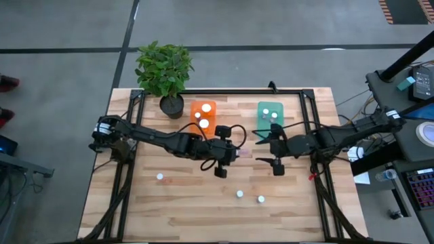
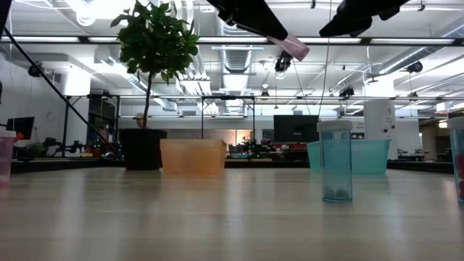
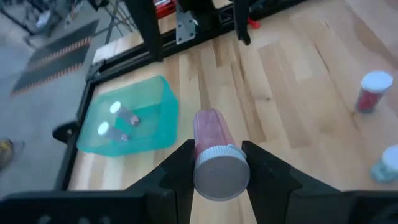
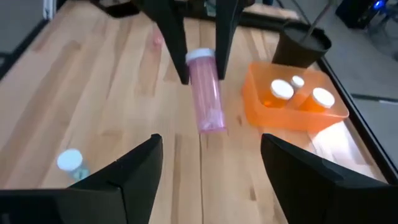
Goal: Pick and place medicine bottles into bin by pill shape (circle, oval)
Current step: Put the bottom pink tablet bottle into the green bin
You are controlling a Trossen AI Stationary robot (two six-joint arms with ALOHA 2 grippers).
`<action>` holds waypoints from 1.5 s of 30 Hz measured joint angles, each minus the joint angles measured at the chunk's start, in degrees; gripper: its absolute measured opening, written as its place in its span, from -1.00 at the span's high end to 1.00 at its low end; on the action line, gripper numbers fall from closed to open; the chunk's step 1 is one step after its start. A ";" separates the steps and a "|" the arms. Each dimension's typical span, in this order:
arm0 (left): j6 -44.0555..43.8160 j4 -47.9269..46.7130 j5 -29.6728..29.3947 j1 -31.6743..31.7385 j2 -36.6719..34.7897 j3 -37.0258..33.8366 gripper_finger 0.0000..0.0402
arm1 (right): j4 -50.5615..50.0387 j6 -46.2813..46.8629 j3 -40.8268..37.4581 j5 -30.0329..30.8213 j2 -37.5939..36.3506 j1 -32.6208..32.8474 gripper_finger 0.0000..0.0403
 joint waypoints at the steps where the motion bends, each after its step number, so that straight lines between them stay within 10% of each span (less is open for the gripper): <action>1: 1.34 0.02 -0.01 0.02 0.00 0.00 0.49 | -1.45 -0.04 1.04 0.00 0.73 0.00 -0.30; 19: 27.10 -0.05 7.88 11.24 -0.04 -0.02 0.49 | -13.65 -5.63 13.44 -8.54 3.54 -15.65 -0.24; 45: 22.43 3.83 8.56 12.78 -1.20 -3.87 0.49 | -14.53 -7.91 11.78 -16.26 7.16 -28.04 -0.25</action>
